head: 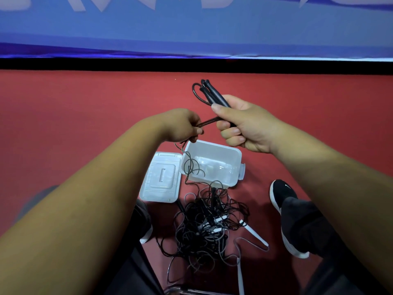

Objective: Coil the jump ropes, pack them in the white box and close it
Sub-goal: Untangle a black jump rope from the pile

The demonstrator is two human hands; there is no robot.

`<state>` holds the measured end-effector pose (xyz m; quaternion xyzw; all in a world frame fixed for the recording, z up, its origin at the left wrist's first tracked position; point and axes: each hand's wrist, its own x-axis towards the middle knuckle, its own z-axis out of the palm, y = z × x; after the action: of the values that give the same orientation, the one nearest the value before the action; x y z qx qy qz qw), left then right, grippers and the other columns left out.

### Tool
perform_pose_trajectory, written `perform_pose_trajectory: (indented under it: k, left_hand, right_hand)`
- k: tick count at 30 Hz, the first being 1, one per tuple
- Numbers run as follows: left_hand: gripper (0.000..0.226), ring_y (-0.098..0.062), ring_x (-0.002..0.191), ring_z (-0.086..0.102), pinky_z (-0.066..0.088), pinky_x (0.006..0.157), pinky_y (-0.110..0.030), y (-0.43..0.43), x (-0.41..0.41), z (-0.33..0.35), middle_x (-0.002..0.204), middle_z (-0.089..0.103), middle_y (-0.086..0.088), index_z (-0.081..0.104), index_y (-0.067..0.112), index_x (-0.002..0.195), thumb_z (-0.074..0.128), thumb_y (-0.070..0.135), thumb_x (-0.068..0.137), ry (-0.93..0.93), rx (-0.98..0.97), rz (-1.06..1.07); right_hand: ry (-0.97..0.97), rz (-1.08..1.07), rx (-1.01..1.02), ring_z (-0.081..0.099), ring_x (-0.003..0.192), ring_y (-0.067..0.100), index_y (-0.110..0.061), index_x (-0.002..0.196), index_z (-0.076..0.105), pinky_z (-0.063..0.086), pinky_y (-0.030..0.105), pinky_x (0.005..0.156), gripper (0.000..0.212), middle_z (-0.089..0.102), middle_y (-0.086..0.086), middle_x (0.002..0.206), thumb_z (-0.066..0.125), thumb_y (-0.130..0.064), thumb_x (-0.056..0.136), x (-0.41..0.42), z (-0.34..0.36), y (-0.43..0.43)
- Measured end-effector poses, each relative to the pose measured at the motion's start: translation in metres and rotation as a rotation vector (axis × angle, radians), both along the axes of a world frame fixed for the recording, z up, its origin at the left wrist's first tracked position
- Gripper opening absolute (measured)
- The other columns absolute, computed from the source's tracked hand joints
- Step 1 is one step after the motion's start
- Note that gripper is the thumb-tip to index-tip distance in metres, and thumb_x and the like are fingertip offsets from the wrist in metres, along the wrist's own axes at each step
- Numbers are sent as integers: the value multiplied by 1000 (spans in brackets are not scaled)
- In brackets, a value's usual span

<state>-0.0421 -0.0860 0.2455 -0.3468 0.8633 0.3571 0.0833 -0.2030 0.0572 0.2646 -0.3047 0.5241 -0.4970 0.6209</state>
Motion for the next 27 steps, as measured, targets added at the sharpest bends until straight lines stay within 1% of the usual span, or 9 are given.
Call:
perform_pose_trajectory:
  k: [4, 7, 9, 13, 16, 18, 20, 22, 27]
  left_hand:
    - [20, -19, 75, 65, 60, 83, -40, -4, 2, -5, 90, 76, -4, 75, 23, 95, 58, 27, 106, 42, 2, 41]
    - [20, -21, 85, 66, 60, 88, -45, -9, 5, -5, 100, 77, -10, 77, 17, 103, 59, 26, 106, 196, 100, 145]
    - [16, -20, 90, 66, 59, 89, -45, -9, 6, -1, 105, 78, -9, 76, 16, 109, 62, 23, 105, 303, 183, 184]
    - [17, -20, 82, 69, 58, 78, -36, -7, 8, 10, 95, 73, -13, 68, 12, 102, 64, -4, 97, 461, 330, 164]
    - [13, -29, 90, 64, 56, 78, -38, -5, 7, 16, 106, 68, -24, 68, 12, 96, 71, 1, 92, 508, 424, 135]
    - [13, -31, 94, 61, 50, 85, -48, -4, 5, 19, 105, 67, -24, 71, 15, 92, 76, 5, 85, 506, 425, 110]
    - [18, -29, 92, 64, 53, 92, -49, -4, 4, 22, 98, 69, -18, 71, 12, 92, 76, -4, 85, 485, 406, 82]
    - [21, -21, 87, 67, 57, 92, -39, -3, 3, 27, 91, 72, -12, 72, 8, 92, 74, -12, 85, 456, 333, 39]
    - [22, -9, 81, 67, 54, 80, -22, 5, 1, 36, 94, 76, -15, 78, 15, 93, 77, -6, 83, 408, 130, 6]
  right_hand:
    - [28, 39, 20, 22, 53, 8, -19, 116, 55, 19, 19, 40, 14, 41, -2, 70, 64, -15, 105, 0, 2, -1]
    - [22, 106, 60, 23, 50, 5, -15, 97, 52, 16, 19, 41, 13, 43, -2, 69, 62, -10, 104, -2, 5, 1]
    - [14, 171, 97, 23, 49, 4, -14, 95, 52, 13, 20, 43, 14, 47, 0, 70, 59, -8, 104, -5, 6, 4]
    - [55, 316, 187, 28, 46, 5, -8, 112, 51, 13, 21, 43, 12, 56, 9, 76, 59, -3, 103, -8, 4, 11]
    - [67, 435, 249, 25, 48, 7, -8, 135, 52, 13, 22, 43, 34, 55, 11, 78, 58, -1, 102, -9, 0, 14]
    - [89, 504, 280, 24, 48, 7, -14, 132, 53, 13, 21, 42, 32, 54, 10, 78, 57, -1, 103, -8, -1, 16]
    - [119, 536, 310, 24, 49, 7, -17, 123, 53, 14, 21, 41, 25, 54, 9, 80, 60, -4, 103, -6, -4, 16]
    - [164, 517, 339, 25, 50, 8, -16, 117, 51, 14, 21, 41, 22, 55, 8, 83, 64, -6, 102, -7, -11, 15]
    - [281, 375, 385, 27, 54, 9, -15, 108, 50, 17, 19, 40, 20, 54, 7, 84, 67, -8, 100, -15, -22, 8]
